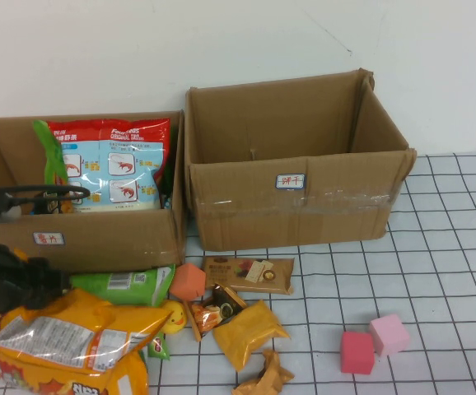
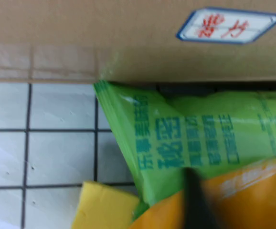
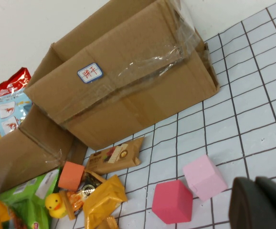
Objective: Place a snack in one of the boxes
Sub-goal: Pick up the potato chip
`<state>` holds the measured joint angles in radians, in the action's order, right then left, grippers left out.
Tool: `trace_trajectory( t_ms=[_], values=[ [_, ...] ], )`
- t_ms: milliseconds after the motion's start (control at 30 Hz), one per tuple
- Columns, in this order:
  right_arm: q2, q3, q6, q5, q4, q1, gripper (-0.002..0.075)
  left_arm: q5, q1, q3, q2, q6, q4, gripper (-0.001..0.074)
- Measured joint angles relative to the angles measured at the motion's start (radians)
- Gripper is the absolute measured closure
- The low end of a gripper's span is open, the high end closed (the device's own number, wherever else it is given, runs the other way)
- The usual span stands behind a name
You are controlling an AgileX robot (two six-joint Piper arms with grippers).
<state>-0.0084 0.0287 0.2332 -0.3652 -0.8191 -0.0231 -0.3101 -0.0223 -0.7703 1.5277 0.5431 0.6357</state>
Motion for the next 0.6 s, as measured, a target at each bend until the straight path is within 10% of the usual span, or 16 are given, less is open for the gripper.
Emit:
trace_trajectory(
  t_ms=[100, 200, 600],
  values=[
    [0.0, 0.0, 0.0, 0.0, 0.0, 0.0, 0.0727, -0.016, 0.0, 0.0, 0.0, -0.002, 0.0, 0.0611],
    [0.0, 0.0, 0.0, 0.0, 0.0, 0.0, 0.0727, -0.039, 0.0, 0.0, 0.0, -0.007, 0.018, 0.0692],
    [0.0, 0.0, 0.0, 0.0, 0.0, 0.0, 0.0727, -0.187, 0.0, -0.076, -0.132, 0.017, 0.096, 0.0734]
  ],
)
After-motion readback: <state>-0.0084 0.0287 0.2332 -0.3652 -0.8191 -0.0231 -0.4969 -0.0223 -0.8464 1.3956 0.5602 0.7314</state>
